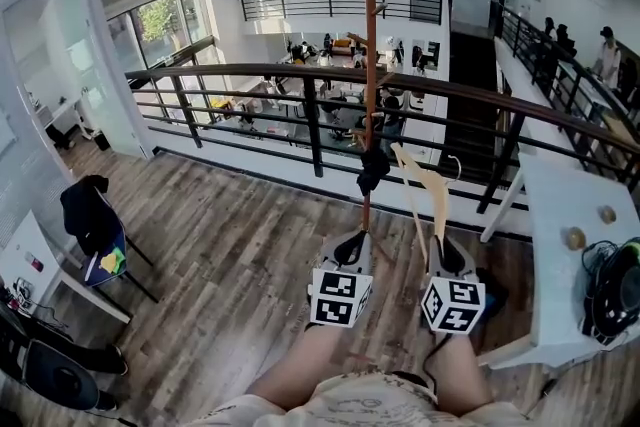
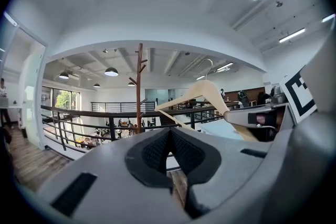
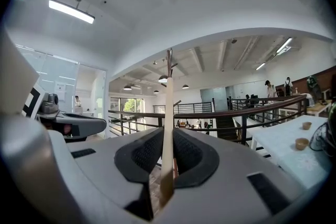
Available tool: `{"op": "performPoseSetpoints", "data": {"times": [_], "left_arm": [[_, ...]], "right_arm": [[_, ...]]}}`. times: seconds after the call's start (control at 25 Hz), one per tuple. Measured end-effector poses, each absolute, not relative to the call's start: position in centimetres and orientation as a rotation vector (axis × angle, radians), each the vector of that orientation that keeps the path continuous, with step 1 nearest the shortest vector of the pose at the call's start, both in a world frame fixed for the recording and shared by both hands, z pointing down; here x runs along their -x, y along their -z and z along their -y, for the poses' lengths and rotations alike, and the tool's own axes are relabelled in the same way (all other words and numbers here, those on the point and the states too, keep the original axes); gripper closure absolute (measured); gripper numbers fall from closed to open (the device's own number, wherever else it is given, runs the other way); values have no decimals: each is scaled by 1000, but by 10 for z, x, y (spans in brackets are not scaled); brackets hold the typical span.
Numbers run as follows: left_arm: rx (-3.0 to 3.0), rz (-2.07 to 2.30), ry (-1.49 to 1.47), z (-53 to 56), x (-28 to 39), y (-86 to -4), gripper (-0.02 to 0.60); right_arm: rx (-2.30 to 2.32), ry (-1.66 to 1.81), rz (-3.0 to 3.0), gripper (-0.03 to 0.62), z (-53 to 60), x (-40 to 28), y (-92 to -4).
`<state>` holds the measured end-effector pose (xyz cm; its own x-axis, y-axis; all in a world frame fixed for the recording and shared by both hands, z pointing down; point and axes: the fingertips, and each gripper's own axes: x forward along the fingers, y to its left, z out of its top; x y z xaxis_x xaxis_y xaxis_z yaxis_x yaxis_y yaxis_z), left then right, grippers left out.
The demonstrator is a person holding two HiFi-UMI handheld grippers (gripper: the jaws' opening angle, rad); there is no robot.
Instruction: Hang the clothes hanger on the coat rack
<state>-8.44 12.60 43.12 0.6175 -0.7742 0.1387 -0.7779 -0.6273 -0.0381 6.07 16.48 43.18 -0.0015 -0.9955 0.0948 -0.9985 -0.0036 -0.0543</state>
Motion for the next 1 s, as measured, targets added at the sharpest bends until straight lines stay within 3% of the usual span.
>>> {"op": "performPoseSetpoints", "data": {"times": [0.36, 1.0], "left_arm": [[-2809, 1328, -205, -121, 107, -433, 584], [-2828, 1369, -183, -35, 83, -433, 584]], "right_arm": [[-2219, -167, 2159, 543, -162, -44, -437], [-2232, -131, 2158, 543, -72, -79, -443]]}}
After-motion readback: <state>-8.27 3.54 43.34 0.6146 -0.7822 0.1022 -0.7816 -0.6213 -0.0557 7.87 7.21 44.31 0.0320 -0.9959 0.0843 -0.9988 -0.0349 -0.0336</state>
